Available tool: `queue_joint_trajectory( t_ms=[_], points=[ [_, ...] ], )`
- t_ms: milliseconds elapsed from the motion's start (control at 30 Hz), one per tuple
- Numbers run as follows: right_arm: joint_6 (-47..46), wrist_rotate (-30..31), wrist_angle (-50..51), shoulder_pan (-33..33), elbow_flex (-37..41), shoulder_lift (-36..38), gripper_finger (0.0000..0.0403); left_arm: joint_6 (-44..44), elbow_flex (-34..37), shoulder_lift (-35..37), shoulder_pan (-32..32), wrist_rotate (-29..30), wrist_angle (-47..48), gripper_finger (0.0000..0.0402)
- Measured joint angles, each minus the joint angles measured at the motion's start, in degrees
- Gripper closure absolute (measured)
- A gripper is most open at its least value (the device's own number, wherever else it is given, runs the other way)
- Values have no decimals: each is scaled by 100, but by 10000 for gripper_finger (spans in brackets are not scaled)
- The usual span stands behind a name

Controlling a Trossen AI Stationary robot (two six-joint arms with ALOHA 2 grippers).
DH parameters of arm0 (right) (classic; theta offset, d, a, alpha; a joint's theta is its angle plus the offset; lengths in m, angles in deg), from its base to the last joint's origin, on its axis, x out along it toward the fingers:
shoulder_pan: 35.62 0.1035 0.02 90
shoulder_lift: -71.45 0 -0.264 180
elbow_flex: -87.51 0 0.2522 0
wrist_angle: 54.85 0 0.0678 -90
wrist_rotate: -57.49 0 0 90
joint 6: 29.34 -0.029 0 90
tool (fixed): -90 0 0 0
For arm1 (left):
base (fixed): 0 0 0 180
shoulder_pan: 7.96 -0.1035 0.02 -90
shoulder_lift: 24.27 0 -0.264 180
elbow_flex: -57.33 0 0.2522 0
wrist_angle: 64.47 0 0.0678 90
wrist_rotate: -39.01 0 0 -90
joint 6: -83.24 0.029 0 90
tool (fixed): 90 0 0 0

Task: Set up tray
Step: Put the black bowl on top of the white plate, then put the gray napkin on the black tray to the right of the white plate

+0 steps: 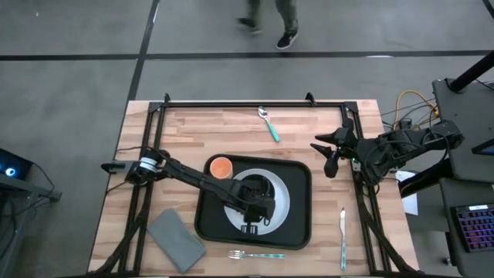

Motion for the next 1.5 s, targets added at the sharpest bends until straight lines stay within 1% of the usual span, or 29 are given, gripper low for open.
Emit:
queue_joint_trajectory(
  t_ms=[167, 267, 333, 367, 433, 500, 533, 567, 633, 700, 733, 833, 933, 1000, 1100, 1167, 1267, 1400, 1500],
  points=[
    [-26, 3, -9, 0, 11, -2, 278, -7, -282, 78, 73, 29, -4, 304],
    [-66, 85, -9, -2, 95, -4, 279, 6, -511, 244, 151, 42, 114, 298],
    [-266, 193, -15, -2, 253, -3, 281, 107, -693, 398, 188, 89, 261, 297],
    [-432, 203, -36, -3, 371, -7, 283, 156, -753, 510, 218, 204, 374, 297],
    [-762, 90, -89, -4, 669, -90, 288, 247, -795, 810, 273, 844, 624, 297],
    [-1063, -202, -141, -2, 1053, -243, 292, 292, -693, 1217, 302, 1730, 698, 297],
    [-1175, -391, -248, -2, 1281, -345, 295, 292, -597, 1446, 316, 2158, 699, 297],
    [-1227, -577, -431, -9, 1504, -460, 297, 309, -483, 1691, 317, 2464, 680, 297],
    [-1231, -1021, -1074, -22, 1888, -750, 301, 389, -150, 2202, 317, 2817, 525, 297],
    [-1177, -1372, -1487, -19, 2117, -1107, 305, 429, 306, 2715, 317, 2868, 229, 297],
    [-1220, -1477, -1486, -11, 2154, -1265, 308, 440, 581, 2989, 315, 2867, 23, 297],
    [-1555, -1550, -1373, -20, 2167, -1660, 317, 499, 1504, 3801, 313, 2895, -669, 297],
    [-1595, -2139, -1510, -19, 2192, -2141, 324, 530, 2479, 4548, 308, 2927, -1400, 297],
    [-1629, -2474, -1592, -9, 2167, -2472, 327, 529, 3066, 4967, 308, 2924, -1837, 297],
    [-1763, -2671, -1622, 27, 2103, -2932, 328, 505, 3747, 5461, 319, 2916, -2215, 297],
    [-1792, -2753, -1819, 116, 2032, -3205, 328, 336, 4021, 5680, 319, 2914, -2276, 297],
    [-1764, -2914, -2091, 247, 1831, -3574, 328, 198, 4250, 5842, 319, 2916, -2276, 297],
    [-1754, -2979, -2027, 343, 1562, -3948, 328, 184, 4303, 5871, 319, 2914, -2266, 297],
    [-1751, -3009, -2033, 390, 1431, -4128, 328, 184, 4196, 5809, 319, 2909, -2163, 297]
  ],
)
